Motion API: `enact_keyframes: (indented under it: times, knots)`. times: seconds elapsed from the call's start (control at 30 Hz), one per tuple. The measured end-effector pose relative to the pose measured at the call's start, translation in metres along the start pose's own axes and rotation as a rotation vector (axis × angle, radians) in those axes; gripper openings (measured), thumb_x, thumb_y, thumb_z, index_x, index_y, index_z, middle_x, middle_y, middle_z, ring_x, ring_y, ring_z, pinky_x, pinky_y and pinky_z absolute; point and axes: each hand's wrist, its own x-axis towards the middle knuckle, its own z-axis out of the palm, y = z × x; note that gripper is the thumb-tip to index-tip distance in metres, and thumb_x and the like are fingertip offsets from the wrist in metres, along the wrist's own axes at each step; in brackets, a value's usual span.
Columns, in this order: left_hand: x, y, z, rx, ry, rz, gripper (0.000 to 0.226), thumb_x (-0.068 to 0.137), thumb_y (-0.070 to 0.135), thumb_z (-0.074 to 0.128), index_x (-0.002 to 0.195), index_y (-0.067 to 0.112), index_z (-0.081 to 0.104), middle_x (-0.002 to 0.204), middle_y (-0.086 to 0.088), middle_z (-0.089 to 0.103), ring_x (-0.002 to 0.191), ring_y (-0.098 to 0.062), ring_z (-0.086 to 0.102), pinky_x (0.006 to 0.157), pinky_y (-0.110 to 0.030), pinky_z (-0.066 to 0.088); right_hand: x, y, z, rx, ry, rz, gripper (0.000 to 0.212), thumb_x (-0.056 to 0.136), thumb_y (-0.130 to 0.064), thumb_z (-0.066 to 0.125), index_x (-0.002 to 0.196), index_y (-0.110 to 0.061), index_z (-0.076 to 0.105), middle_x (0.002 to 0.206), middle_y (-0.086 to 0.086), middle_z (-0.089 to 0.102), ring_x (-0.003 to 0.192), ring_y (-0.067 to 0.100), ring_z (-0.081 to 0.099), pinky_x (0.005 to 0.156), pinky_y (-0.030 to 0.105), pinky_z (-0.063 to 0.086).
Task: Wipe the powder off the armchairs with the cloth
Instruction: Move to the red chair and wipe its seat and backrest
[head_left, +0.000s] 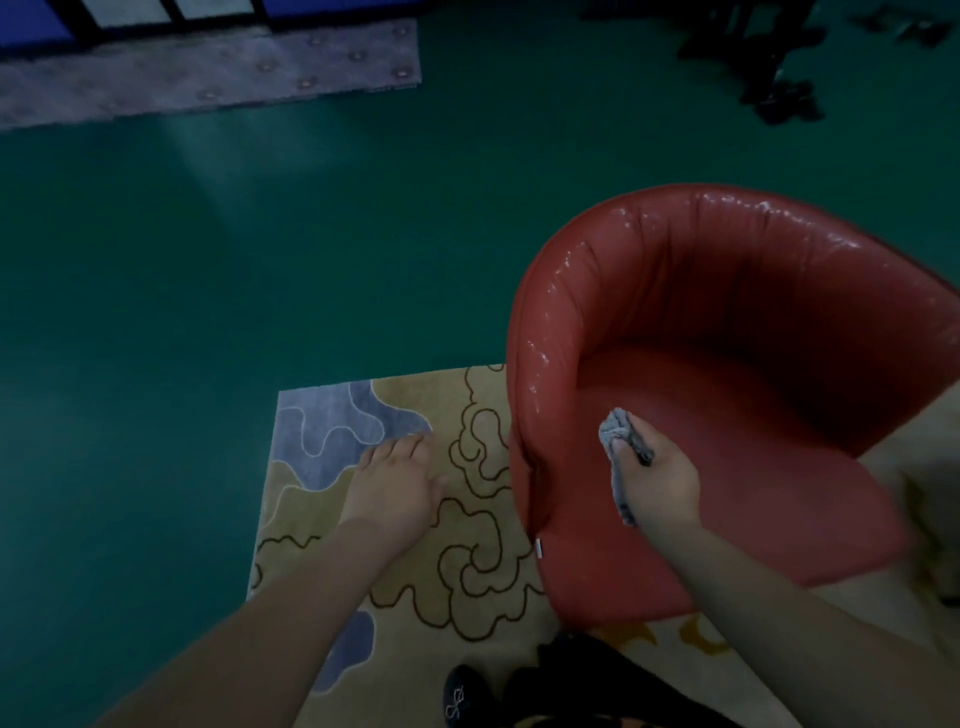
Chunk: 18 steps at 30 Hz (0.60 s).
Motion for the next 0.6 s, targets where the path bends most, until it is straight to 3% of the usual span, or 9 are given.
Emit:
enact_keyframes:
  times: [0.2,0.27,0.33,0.4,0.53,0.6]
  knots:
    - [0.043,0.014,-0.022,0.03,0.03,0.065,0.056,0.1,0.042,0.034,0.15,0.022,0.022,0.154,0.003,0.029,0.138,-0.02,0.029,0.112,-0.036,0.022,0.035,-0.014,0.006,0.001,0.034,-0.021,0.036,0.093,-0.028,0.055,0.128,-0.037,0.058,0.104,-0.013,0.069,0.087,0.008,0.068,0.074,0.031,0.058]
    - [0.058,0.018,-0.028,0.024,0.02,0.084,0.056,0.1,0.042,0.035,0.15,0.021,0.022,0.154,0.001,0.03,0.137,-0.021,0.029,0.113,-0.036,0.023,0.043,-0.019,0.008,0.034,0.042,-0.02,0.036,0.094,-0.026,0.055,0.127,-0.038,0.059,0.103,-0.012,0.069,0.082,0.005,0.067,0.068,0.029,0.058]
    - [0.072,0.02,-0.031,0.027,0.005,0.104,0.057,0.1,0.042,0.035,0.151,0.021,0.02,0.154,0.001,0.028,0.138,-0.022,0.028,0.114,-0.037,0.022,0.047,-0.024,0.009,0.051,0.044,-0.013,0.033,0.095,-0.021,0.054,0.121,-0.041,0.059,0.091,-0.014,0.068,0.069,-0.006,0.064,0.055,0.015,0.051]
    - [0.087,0.021,-0.034,0.034,-0.027,0.144,0.058,0.1,0.043,0.035,0.152,0.022,0.018,0.155,0.0,0.027,0.139,-0.022,0.027,0.114,-0.037,0.023,0.052,-0.027,0.01,0.062,0.066,0.002,0.034,0.095,-0.02,0.055,0.124,-0.038,0.059,0.093,-0.015,0.067,0.07,-0.013,0.06,0.053,0.005,0.044]
    - [0.127,0.019,-0.035,0.034,-0.091,0.218,0.061,0.099,0.045,0.036,0.152,0.021,0.018,0.156,-0.001,0.025,0.139,-0.022,0.027,0.114,-0.037,0.024,0.062,-0.028,0.015,0.092,0.127,0.066,0.037,0.094,-0.02,0.057,0.128,-0.035,0.058,0.11,-0.016,0.065,0.098,-0.001,0.061,0.085,0.02,0.05]
    - [0.155,0.019,-0.036,0.028,-0.125,0.272,0.061,0.099,0.045,0.038,0.152,0.02,0.019,0.156,-0.002,0.025,0.139,-0.022,0.028,0.113,-0.037,0.026,0.07,-0.029,0.02,0.104,0.168,0.086,0.037,0.094,-0.02,0.058,0.127,-0.035,0.059,0.114,-0.015,0.065,0.101,0.002,0.062,0.09,0.025,0.05]
